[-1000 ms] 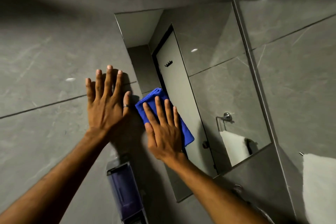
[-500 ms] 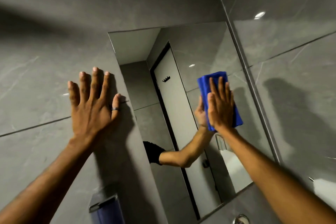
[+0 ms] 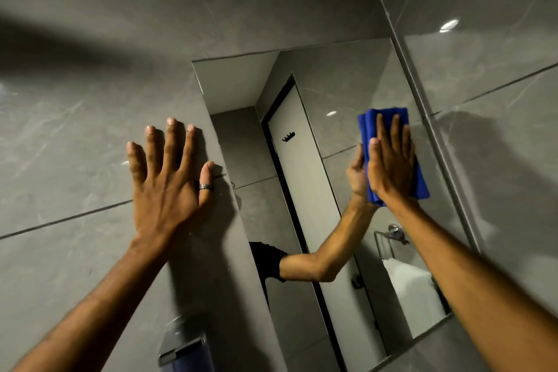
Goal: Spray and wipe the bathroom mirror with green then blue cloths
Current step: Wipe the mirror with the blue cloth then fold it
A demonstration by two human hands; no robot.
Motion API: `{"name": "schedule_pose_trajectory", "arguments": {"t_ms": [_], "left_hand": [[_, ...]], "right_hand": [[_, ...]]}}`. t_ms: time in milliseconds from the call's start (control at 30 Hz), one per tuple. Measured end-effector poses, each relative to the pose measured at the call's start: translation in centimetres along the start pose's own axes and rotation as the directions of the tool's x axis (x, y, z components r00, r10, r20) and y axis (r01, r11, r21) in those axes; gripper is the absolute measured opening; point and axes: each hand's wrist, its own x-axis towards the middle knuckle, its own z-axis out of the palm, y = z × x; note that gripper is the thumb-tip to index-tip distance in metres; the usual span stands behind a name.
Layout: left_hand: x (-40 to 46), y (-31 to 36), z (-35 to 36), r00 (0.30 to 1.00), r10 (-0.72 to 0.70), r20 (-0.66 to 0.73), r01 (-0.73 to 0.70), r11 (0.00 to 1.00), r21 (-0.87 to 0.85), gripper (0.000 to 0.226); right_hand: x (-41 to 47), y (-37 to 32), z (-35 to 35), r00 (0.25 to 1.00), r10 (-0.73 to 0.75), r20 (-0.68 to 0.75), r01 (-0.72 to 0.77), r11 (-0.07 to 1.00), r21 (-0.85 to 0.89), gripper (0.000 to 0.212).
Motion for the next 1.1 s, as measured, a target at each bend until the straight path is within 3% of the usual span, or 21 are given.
{"name": "schedule_pose_trajectory", "arguments": {"t_ms": [167,367,533,733,867,1100], "left_hand": [[0.2,0.1,-0.3,1.000,-0.007,0.027,0.007,1.000,-0.004,0.075],[0.3,0.1,-1.0,0.997,-0.012,0.081,0.014,0.999,-0.033,0.074],[1.1,0.1,-1.5,0.997,-0.056,0.049,0.061,0.993,-0.105,0.073],[3.3,0.4,-1.6,0.994,-0.066,0.082,0.076,0.990,-0.123,0.074],[3.2,1.2,-0.6,0.996,-0.077,0.048,0.081,0.993,-0.084,0.076],[3.1,1.8,0.2,0.997,-0.074,-0.027,0.073,0.997,-0.039,0.073]], "right_hand": [[-0.3,-10.2,0.3,0.985,-0.170,-0.007,0.170,0.985,-0.030,0.061],[-3.2,-22.3,1.6,0.933,-0.358,0.030,0.355,0.931,0.082,0.059],[-3.3,-28.1,1.5,0.882,-0.466,0.074,0.454,0.881,0.131,0.059],[1.6,-27.4,1.3,0.854,-0.517,0.052,0.509,0.853,0.117,0.057],[6.1,-23.3,1.3,0.910,-0.413,0.028,0.411,0.910,0.053,0.058],[14.1,-12.7,-0.4,0.977,-0.214,-0.008,0.214,0.973,0.091,0.058]]}}
